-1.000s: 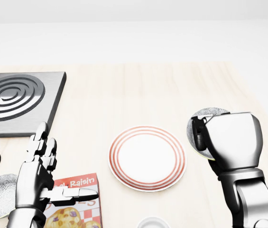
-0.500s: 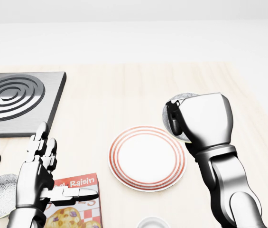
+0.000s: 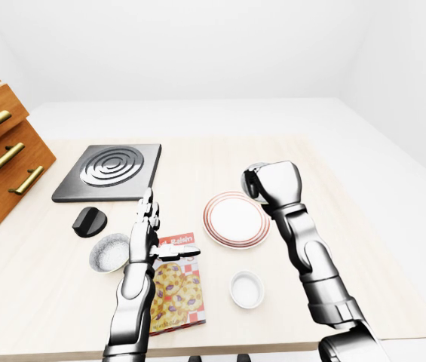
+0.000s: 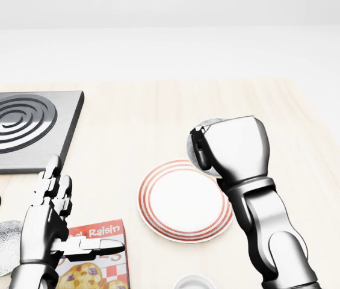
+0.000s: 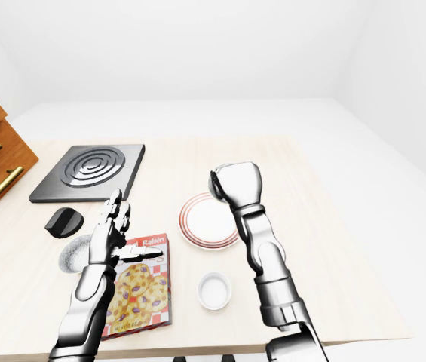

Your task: Pick the akita bowl next to the plate and place it on the plate.

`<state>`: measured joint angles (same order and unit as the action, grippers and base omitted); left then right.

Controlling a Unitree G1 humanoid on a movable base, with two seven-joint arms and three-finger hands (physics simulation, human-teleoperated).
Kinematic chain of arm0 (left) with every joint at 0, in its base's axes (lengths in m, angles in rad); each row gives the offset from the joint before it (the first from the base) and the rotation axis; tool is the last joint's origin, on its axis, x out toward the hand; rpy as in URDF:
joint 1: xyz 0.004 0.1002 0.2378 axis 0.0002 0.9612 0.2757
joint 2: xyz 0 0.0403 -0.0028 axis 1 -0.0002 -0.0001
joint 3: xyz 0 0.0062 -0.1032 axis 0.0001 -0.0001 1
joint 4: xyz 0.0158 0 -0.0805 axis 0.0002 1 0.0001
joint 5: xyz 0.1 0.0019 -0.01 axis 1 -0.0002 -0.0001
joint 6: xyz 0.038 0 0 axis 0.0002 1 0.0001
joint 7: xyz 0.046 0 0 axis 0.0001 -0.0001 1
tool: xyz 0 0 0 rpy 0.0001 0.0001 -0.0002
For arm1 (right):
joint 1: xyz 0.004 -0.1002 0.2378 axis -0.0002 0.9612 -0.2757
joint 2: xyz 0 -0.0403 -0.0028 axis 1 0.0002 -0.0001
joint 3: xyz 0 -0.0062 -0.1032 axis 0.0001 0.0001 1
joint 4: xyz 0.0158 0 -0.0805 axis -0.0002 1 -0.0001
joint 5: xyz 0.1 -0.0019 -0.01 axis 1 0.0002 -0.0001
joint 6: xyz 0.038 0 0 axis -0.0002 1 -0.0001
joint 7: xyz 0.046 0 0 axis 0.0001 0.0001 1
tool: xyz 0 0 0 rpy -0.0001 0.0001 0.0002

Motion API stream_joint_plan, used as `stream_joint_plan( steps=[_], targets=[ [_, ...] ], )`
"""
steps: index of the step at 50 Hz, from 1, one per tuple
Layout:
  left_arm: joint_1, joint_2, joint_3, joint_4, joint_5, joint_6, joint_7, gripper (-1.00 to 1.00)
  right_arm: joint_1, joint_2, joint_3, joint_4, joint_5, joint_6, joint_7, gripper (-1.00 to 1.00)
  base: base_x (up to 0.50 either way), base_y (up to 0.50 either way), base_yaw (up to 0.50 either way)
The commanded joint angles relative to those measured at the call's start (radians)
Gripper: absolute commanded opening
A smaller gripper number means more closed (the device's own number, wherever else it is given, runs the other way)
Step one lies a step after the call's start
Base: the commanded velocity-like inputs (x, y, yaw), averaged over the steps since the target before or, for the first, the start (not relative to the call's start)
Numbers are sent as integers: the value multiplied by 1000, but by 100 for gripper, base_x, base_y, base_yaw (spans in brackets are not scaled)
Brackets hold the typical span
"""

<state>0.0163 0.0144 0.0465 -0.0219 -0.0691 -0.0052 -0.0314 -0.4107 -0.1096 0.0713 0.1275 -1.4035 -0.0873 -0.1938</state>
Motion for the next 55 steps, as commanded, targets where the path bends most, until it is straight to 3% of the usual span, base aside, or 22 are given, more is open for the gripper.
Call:
stream_joint_plan(
  steps=[1, 2, 6, 11, 18, 20, 27, 43, 47, 55],
  targets=[
    [-2, 1, 1, 9, -1, -7, -1, 100, -35, 15, 14, 57, -13, 0, -45, -100, 0, 0, 0],
    [0, 0, -1, -14, 0, 13, 3, 100, -38, 17, 17, 65, -14, 0, -48, -100, 0, 0, 0],
    [-2, 0, 0, 0, 0, 2, 1, 100, -44, 20, 20, 79, -15, 0, -55, -100, 0, 0, 0],
    [-1, 0, 0, -10, -1, 11, 2, 100, -57, 24, 25, 106, -16, 0, -66, -100, 0, 0, 0],
    [-3, 1, 1, -2, -1, 4, 1, 100, -65, 33, 36, 137, -23, 0, -83, -100, 0, 0, 0],
    [-3, 0, 2, 8, -1, -6, 0, 100, -66, 35, 38, 142, -25, 0, -86, -100, 0, 0, 0],
    [1, 0, 0, -13, -2, 11, 2, 100, -78, 42, 45, 173, -30, 0, -100, -100, 0, 0, 0],
    [2, 0, 1, -13, -2, 10, 0, 100, -82, 68, 70, 227, -50, 0, -137, -100, 0, 0, 0],
    [-1, 0, 3, 9, -2, -9, -2, 100, -81, 75, 76, 246, -54, 0, -150, -100, 0, 0, 0],
    [0, 0, 2, 2, -2, -3, -1, 100, -78, 81, 83, 270, -59, 0, -167, -100, 0, 0, 0]
  ],
)
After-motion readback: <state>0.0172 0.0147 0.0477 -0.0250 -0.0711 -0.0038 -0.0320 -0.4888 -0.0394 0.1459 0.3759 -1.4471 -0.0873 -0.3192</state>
